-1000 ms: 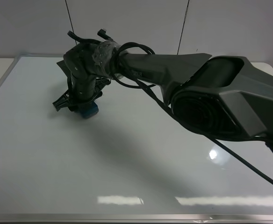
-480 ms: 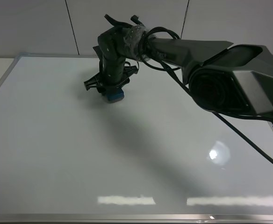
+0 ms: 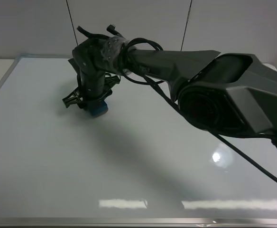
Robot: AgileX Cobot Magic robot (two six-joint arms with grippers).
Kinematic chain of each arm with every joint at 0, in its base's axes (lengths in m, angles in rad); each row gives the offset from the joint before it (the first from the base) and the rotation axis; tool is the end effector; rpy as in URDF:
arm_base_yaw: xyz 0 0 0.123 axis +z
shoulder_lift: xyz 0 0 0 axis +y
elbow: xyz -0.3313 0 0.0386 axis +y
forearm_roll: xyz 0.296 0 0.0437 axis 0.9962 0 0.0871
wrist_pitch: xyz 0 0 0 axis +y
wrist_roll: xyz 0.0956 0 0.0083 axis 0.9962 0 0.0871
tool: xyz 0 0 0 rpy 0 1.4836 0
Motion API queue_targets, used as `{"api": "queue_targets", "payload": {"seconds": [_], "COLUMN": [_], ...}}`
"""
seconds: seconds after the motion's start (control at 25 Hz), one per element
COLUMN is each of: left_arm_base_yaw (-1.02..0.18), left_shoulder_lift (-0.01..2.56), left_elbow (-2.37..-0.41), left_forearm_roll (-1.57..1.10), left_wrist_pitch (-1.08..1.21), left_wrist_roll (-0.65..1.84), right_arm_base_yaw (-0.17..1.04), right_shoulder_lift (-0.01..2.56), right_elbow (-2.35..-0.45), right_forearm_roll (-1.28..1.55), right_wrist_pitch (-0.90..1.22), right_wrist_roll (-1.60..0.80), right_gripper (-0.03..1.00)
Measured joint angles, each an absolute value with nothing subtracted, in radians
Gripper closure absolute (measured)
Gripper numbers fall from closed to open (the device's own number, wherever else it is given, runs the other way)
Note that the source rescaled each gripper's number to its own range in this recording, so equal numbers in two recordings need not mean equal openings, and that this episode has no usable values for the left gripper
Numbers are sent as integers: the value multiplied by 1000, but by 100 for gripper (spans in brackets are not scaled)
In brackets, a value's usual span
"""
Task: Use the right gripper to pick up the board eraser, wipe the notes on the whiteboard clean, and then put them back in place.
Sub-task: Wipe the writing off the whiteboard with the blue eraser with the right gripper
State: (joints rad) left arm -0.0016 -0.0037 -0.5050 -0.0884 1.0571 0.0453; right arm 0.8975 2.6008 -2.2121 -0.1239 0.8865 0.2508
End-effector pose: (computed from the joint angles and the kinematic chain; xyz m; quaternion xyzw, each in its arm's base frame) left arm -0.0085 -0.0074 0.3002 0.0217 0.8489 -0.0326 0.5271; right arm 0.4002 0.4870 0.1002 -0.3391 0.9198 0.0573 0.1890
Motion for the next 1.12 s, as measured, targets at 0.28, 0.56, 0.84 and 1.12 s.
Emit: {"api": "queue_targets", "payload": {"seconds": [0.28,0.56,0.84,1.12], "left_arm_base_yaw": [-2,-2,-2,-2], "left_shoulder_lift": [-4,-4,-4,-4], "left_elbow": [-505,-505,-505,-505], "left_forearm_roll": [-88,-88,-88,-88], "left_wrist_pitch": [1057,1057,1057,1057], "left_wrist_roll": [45,45,45,45], "right_arm_base_yaw": [913,852,774,764], "right_shoulder_lift": [2614,2623,2623,2623], "right_elbow": [-2216,-2224,-2228,-2232], "right_forearm_roll": [-123,-123,-141,-114], "right_wrist_pitch": [890,902,916,940], "right_wrist_roll": [255,275,304,259], "right_gripper": [96,96,96,96]}}
